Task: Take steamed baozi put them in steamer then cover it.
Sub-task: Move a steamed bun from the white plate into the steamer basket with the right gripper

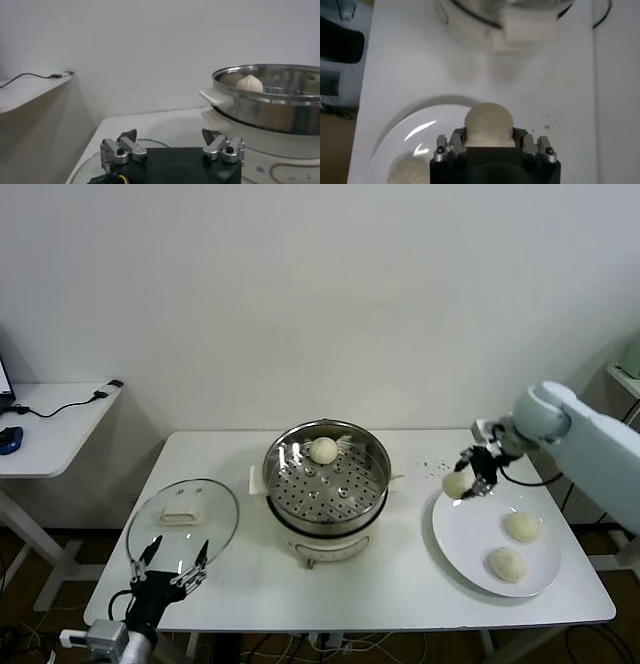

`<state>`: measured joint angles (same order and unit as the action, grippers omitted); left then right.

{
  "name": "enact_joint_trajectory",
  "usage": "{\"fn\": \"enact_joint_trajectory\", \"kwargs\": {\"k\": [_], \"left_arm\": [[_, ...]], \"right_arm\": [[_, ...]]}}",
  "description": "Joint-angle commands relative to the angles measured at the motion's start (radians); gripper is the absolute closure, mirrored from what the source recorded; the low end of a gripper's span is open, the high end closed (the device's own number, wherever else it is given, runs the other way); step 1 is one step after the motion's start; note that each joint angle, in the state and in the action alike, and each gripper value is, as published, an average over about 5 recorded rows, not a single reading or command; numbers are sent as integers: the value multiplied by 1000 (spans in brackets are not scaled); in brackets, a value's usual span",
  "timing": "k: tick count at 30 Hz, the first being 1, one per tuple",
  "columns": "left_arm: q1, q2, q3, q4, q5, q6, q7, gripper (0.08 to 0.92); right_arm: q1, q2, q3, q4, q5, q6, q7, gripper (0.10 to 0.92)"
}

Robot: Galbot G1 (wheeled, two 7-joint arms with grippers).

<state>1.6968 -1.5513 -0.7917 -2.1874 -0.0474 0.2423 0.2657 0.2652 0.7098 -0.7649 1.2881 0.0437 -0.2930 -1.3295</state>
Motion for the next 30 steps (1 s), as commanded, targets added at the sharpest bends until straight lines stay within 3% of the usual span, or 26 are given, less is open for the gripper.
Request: {"fn": "enact_joint_trajectory", "kwargs": {"k": [1, 14, 22, 30], "left_arm": [[-13, -2, 3, -8, -7, 6, 2, 177], [-26, -2, -9, -22, -32, 13, 8, 177], [-31, -4, -14, -27, -48, 11, 7, 177], [-37, -2, -24, -25, -61, 14, 9, 177]], "right_arm": [[439, 175, -303, -51, 256, -72, -35, 407], [356, 657, -321, -347, 279, -125, -1, 407], [246, 777, -338, -450, 212, -122, 16, 410], [166, 814, -331, -461, 133, -122, 21, 414]]}}
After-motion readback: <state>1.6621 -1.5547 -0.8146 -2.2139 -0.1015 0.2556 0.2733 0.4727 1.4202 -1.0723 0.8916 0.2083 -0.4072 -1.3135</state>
